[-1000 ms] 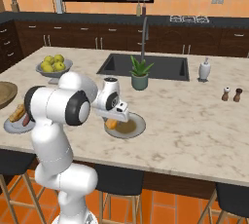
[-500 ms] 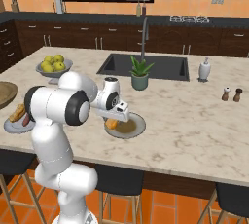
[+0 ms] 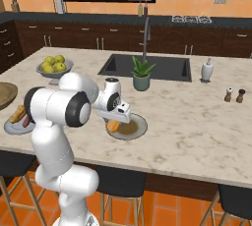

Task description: Place one bun and one sausage from the bowl on each plate.

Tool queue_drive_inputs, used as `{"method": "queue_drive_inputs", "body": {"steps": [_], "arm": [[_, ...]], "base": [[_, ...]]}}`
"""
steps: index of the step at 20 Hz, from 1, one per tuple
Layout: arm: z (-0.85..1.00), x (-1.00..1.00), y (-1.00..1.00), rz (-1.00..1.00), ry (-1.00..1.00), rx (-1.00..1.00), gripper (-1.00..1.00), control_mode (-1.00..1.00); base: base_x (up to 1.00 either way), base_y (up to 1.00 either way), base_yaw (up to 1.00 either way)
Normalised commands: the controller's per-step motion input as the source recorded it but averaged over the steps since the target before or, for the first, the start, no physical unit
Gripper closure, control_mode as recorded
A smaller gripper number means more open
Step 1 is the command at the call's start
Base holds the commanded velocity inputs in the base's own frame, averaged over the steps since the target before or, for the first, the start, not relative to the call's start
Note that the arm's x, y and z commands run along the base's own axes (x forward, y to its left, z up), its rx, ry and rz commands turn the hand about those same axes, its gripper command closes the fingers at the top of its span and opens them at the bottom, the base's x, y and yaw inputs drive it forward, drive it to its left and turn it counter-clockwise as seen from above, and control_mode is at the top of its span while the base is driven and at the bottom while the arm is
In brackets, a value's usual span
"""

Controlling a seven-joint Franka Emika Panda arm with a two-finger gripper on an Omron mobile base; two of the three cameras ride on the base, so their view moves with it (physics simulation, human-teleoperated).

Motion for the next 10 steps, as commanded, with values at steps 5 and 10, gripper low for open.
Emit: {"method": "queue_drive_inputs", "body": {"steps": [5,10], "arm": [[0.38,-0.32,-0.1,0.0,0.0,0.0,-1.0,-1.0],[0.72,-0.71,-0.02,0.0,0.0,0.0,-1.0,-1.0]], "base": [[0.0,0.0,0.0],[0.0,0.0,0.0]]}}
